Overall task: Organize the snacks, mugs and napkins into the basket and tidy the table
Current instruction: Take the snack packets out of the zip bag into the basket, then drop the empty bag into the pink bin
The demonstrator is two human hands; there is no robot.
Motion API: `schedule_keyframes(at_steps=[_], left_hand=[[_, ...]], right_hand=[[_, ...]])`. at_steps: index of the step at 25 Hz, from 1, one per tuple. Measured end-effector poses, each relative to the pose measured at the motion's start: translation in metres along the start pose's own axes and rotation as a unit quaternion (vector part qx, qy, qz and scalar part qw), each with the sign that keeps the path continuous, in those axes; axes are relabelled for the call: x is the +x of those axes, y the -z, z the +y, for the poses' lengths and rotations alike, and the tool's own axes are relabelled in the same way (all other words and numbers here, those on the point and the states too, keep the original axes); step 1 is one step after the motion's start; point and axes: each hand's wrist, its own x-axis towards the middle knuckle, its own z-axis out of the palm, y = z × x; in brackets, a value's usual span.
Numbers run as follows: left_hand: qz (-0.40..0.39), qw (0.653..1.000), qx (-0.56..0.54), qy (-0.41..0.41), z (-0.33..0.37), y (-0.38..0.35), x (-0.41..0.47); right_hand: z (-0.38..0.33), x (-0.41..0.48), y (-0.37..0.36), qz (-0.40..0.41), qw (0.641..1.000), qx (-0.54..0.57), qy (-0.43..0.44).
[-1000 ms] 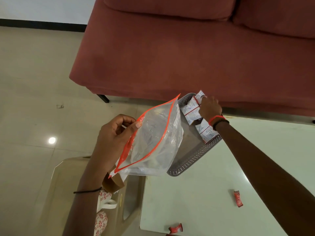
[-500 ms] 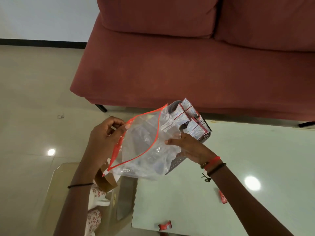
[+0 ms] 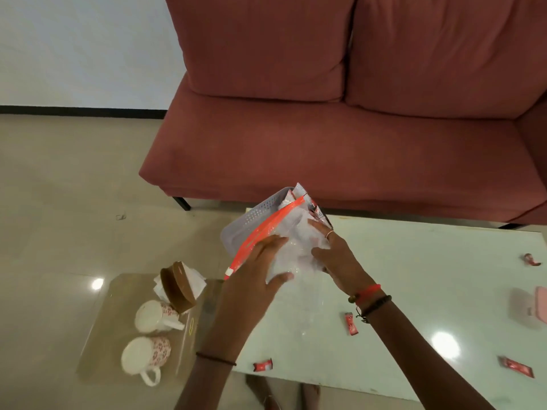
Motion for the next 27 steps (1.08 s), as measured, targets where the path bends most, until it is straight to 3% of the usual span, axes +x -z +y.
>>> schedule_keyframes(at_steps=[2, 4, 8, 11, 13, 15, 17, 20, 22, 24, 27], left_hand=[[-0.080, 0.992, 0.093, 0.027, 0.012, -0.015, -0.014], [-0.085, 0.987, 0.130, 0.032, 0.015, -0.026, -0.023], [-0.071, 0.995, 0.068, 0.035, 0.028, -0.051, -0.038], [-0.040, 0.998, 0.025, 0.031, 0.042, -0.068, -0.053], [-0.037, 0.997, 0.046, 0.055, 0.055, -0.081, -0.066], [-0.035, 0.992, 0.066, 0.098, 0.067, -0.096, -0.082], [-0.018, 0.989, 0.047, 0.140, 0.077, -0.116, -0.098], [0.004, 0.977, -0.044, 0.207, 0.096, -0.147, -0.125], [0.020, 0.955, -0.134, 0.265, 0.111, -0.168, -0.136], [0.020, 0.921, -0.225, 0.318, 0.128, -0.185, -0.143], [-0.063, 0.888, -0.290, 0.353, 0.161, -0.211, -0.147]], right_hand=[[-0.010, -0.027, 0.011, -0.006, 0.999, 0.025, -0.040], [-0.011, -0.042, 0.023, 0.001, 0.989, 0.097, -0.113], [-0.004, -0.088, 0.045, -0.080, 0.945, 0.234, -0.213], [0.002, -0.122, 0.054, -0.116, 0.935, 0.242, -0.234], [0.003, -0.146, 0.062, -0.132, 0.956, 0.138, -0.221], [0.011, -0.168, 0.072, -0.111, 0.979, -0.046, -0.167], [0.027, -0.189, 0.079, 0.008, 0.973, -0.220, -0.063], [0.050, -0.233, 0.082, 0.149, 0.941, -0.282, 0.111], [0.071, -0.270, 0.095, 0.139, 0.921, -0.326, 0.161], [0.092, -0.305, 0.108, 0.079, 0.893, -0.409, 0.168], [0.134, -0.342, 0.135, 0.052, 0.770, -0.606, 0.192]])
